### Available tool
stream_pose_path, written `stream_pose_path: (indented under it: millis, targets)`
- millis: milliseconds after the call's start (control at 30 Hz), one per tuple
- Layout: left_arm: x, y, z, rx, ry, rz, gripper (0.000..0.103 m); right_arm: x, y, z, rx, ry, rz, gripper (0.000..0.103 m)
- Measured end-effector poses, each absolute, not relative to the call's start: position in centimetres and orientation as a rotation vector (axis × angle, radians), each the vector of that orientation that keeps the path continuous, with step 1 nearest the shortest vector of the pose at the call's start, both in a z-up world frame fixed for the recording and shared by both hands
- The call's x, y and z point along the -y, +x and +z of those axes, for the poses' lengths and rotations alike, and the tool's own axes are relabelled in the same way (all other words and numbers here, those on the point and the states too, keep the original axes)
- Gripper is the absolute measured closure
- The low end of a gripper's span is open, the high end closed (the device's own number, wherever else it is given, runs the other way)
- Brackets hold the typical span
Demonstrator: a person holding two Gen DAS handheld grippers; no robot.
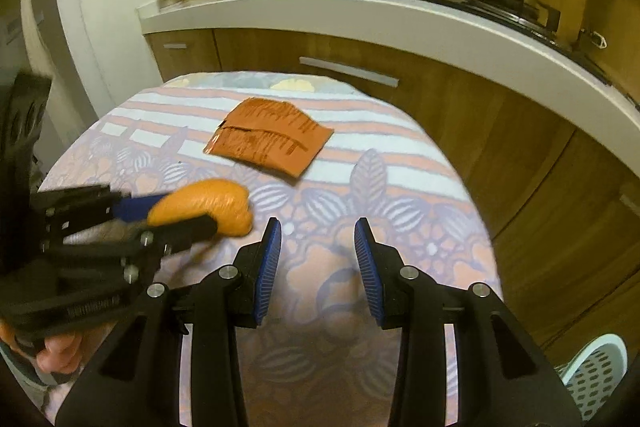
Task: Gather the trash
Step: 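Grasp the orange peel with the left tool while the right tool reaches the orange wrapper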
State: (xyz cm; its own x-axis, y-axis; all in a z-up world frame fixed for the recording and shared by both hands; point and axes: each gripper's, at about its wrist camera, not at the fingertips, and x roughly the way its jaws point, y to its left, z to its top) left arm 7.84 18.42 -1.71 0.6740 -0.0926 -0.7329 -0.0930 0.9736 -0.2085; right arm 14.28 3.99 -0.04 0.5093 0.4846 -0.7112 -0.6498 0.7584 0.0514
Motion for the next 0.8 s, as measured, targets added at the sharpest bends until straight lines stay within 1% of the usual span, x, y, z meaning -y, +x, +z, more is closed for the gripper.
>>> stream_pose_path:
  millis: [200,333,433,467,500,567,633,700,800]
  targets:
    - [-18.3,7.2,-1.3,-0.811,-0.275,0.009,0.079,-3.9,15.0,1.3,-0.775,-0.217,0.698,0.068]
    - [-19.7,5.3,0.3,-0.749,-0.327,0.097,0.079,-6.0,15.3,2.2,-0.767,-0.229,0.729,0.068]
    - [-21.5,4.1,0.5,-0.706,-0.356,0.211,0.079,-7.7,16.1,2.2,-0.772,-0.219,0.743,0.068]
    - [-22.1,3.8,0.3,-0.695,-0.364,0.246,0.079,-8.3,16.5,2.1,-0.777,-0.214,0.745,0.063]
    - [-22.5,3.7,0.1,-0.689,-0.37,0.263,0.079,-8.9,17.0,1.9,-0.788,-0.205,0.751,0.054]
    - [-23.6,3.3,-0.6,-0.669,-0.406,0.3,0.079,-10.0,18.2,1.4,-0.805,-0.185,0.753,0.047]
    - [-24.3,3.3,-1.1,-0.671,-0.436,0.317,0.079,-10.8,18.9,0.9,-0.814,-0.185,0.749,0.045]
    - [-24.6,2.9,-0.7,-0.637,-0.446,0.315,0.079,-11.8,19.5,0.4,-0.823,-0.196,0.756,0.039]
    - [-24.2,3.1,-0.8,-0.639,-0.428,0.311,0.078,-12.9,19.7,-0.1,-0.813,-0.226,0.749,0.033]
